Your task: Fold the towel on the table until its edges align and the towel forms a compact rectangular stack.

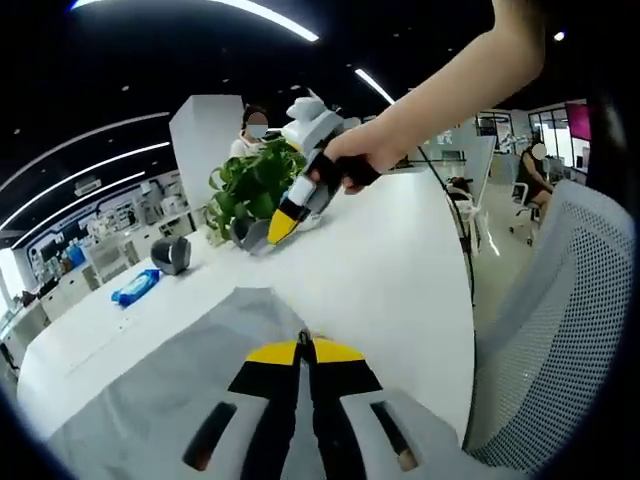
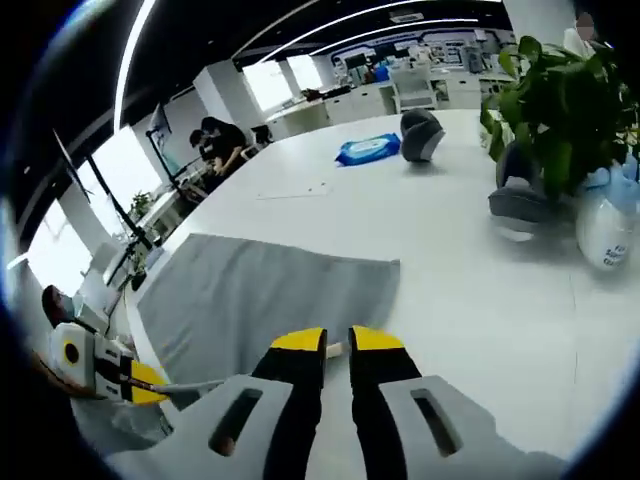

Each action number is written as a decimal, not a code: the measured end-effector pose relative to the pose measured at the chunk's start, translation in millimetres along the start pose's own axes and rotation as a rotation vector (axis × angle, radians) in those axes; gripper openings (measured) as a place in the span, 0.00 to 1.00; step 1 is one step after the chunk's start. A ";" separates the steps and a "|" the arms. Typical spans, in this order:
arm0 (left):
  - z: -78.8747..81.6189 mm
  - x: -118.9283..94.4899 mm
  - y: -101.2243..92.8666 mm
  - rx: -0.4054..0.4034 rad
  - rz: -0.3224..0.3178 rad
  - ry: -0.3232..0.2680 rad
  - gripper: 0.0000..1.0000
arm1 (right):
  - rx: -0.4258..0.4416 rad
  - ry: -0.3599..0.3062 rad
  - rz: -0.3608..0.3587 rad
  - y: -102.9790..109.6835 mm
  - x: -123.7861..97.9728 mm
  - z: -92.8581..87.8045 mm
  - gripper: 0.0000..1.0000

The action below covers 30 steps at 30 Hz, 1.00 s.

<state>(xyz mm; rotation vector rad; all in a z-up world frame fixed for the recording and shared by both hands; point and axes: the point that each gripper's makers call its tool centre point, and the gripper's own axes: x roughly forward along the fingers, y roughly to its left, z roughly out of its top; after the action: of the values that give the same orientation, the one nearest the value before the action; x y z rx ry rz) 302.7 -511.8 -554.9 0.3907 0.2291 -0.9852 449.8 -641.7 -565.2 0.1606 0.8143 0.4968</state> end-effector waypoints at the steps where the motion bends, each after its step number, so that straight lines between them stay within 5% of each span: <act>1: -0.2 0.0 -0.7 -0.004 -0.004 0.000 0.03 | -0.002 0.012 -0.015 -4.5 6.5 0.2 0.07; 4: -0.1 0.1 -2.9 -0.028 -0.017 -0.002 0.03 | -0.032 0.063 -0.059 -21.1 31.3 -1.2 0.07; 7: 1.6 0.6 -6.5 -0.057 -0.033 -0.010 0.03 | -0.189 0.186 -0.177 -54.8 48.8 -13.2 0.06; 12: -1.0 2.5 -11.7 -0.075 -0.060 0.000 0.03 | -0.091 0.092 -0.119 -61.9 76.2 14.5 0.09; 30: -19.7 0.6 -15.9 -0.133 -0.087 0.055 0.03 | -0.103 0.151 -0.068 -56.5 119.5 11.8 0.10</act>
<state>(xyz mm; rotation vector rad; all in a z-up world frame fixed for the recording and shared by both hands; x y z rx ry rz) 289.4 -511.7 -576.4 0.2879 0.3616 -1.0388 548.1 -632.7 -653.9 0.0001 0.9362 0.4897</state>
